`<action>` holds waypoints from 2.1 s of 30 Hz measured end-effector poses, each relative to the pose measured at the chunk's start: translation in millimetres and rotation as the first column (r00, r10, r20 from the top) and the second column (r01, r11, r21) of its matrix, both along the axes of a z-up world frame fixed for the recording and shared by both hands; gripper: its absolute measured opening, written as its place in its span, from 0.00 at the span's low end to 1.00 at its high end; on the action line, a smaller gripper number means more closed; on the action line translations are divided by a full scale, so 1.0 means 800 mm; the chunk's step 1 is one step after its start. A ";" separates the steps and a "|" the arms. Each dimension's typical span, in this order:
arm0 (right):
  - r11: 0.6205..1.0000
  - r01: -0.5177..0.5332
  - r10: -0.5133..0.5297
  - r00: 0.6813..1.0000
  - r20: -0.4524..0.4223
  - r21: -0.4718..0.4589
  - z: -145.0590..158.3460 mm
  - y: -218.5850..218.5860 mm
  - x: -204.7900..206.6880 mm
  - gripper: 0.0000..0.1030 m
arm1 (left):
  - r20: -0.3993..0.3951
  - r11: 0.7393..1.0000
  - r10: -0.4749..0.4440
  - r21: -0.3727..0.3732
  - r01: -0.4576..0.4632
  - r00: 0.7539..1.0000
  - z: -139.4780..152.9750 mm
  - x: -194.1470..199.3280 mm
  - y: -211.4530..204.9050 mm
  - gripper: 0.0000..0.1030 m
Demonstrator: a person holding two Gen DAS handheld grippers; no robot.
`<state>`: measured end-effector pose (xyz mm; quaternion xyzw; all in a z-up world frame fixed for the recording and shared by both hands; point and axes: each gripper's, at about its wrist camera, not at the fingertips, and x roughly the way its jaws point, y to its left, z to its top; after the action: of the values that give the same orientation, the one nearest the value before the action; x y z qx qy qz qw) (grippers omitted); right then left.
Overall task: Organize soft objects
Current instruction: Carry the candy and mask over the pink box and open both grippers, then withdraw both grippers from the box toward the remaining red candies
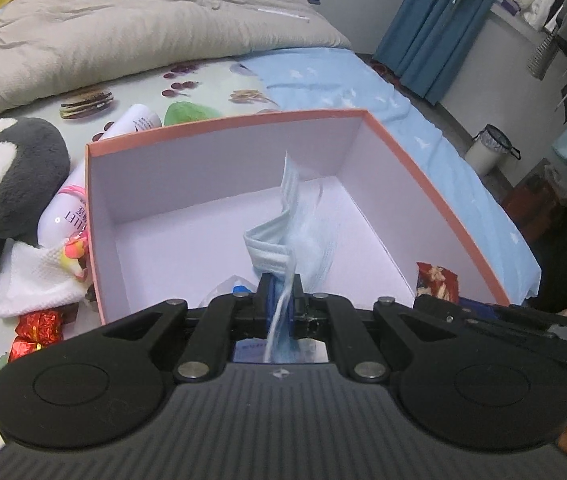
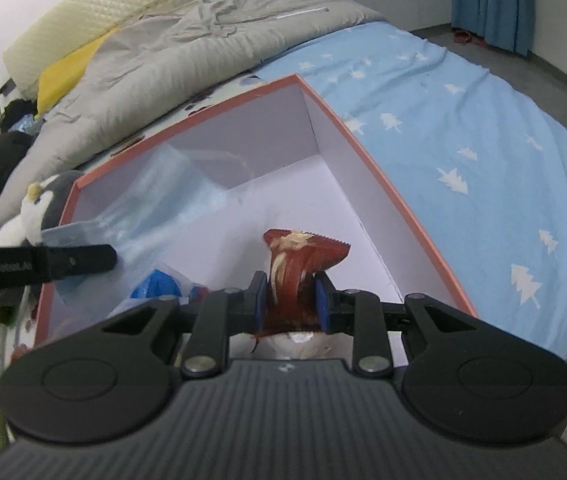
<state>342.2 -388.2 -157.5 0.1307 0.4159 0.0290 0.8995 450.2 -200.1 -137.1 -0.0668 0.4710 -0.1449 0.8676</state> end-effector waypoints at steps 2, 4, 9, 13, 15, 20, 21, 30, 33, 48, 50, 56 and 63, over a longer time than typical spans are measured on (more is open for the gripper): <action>1.000 -0.001 0.001 1.000 0.000 -0.005 0.003 -0.001 0.000 0.33 | -0.005 1.000 0.000 0.003 0.000 1.000 0.002 0.000 -0.001 0.21; 1.000 0.002 -0.002 1.000 0.009 -0.012 0.008 -0.001 -0.002 0.43 | 0.012 1.000 0.008 0.014 -0.008 1.000 0.009 -0.005 0.000 0.45; 1.000 -0.001 0.001 0.999 0.054 -0.001 0.033 0.003 -0.021 0.44 | 0.066 1.000 0.013 0.007 -0.014 0.998 0.044 -0.031 0.010 0.49; 1.000 0.001 -0.001 0.995 0.102 0.002 0.060 0.011 -0.047 0.44 | 0.119 1.000 0.018 -0.004 -0.017 0.993 0.079 -0.062 0.023 0.49; 1.000 0.002 -0.003 0.991 0.130 0.007 0.076 0.016 -0.064 0.44 | 0.147 1.000 0.016 -0.013 -0.014 0.989 0.097 -0.081 0.030 0.49; 1.000 -0.013 0.012 0.981 0.194 0.003 0.109 0.035 -0.107 0.44 | 0.210 1.000 0.012 -0.023 -0.007 0.978 0.137 -0.137 0.047 0.49; 1.000 -0.016 0.015 0.979 0.205 0.002 0.114 0.039 -0.116 0.44 | 0.220 1.000 0.014 -0.028 -0.008 0.975 0.144 -0.150 0.051 0.49; 0.999 -0.048 0.047 0.955 0.294 -0.004 0.152 0.082 -0.195 0.44 | 0.298 0.999 0.029 -0.038 -0.018 0.954 0.186 -0.262 0.097 0.49; 0.998 -0.055 0.055 0.949 0.312 -0.008 0.157 0.097 -0.217 0.44 | 0.313 0.999 0.039 -0.045 -0.027 0.949 0.192 -0.297 0.115 0.49; 0.991 -0.129 0.127 0.937 0.326 -0.015 0.140 0.167 -0.294 0.44 | 0.343 0.994 0.109 -0.035 -0.103 0.933 0.187 -0.416 0.194 0.49; 0.990 -0.140 0.136 0.936 0.325 -0.010 0.136 0.176 -0.303 0.44 | 0.342 0.993 0.119 -0.037 -0.113 0.932 0.183 -0.425 0.202 0.49; 0.985 -0.171 0.164 0.934 0.318 -0.006 0.117 0.200 -0.321 0.44 | 0.328 0.988 0.153 -0.033 -0.151 0.932 0.162 -0.446 0.225 0.51; 0.978 -0.208 0.201 0.932 0.301 -0.009 0.093 0.225 -0.339 0.44 | 0.316 0.981 0.193 -0.040 -0.190 0.929 0.139 -0.466 0.249 0.51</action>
<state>71.3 -207.9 -83.3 0.0910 0.2854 0.1466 0.9428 77.2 -0.9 -26.3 -0.0921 0.3155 -0.0708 0.9418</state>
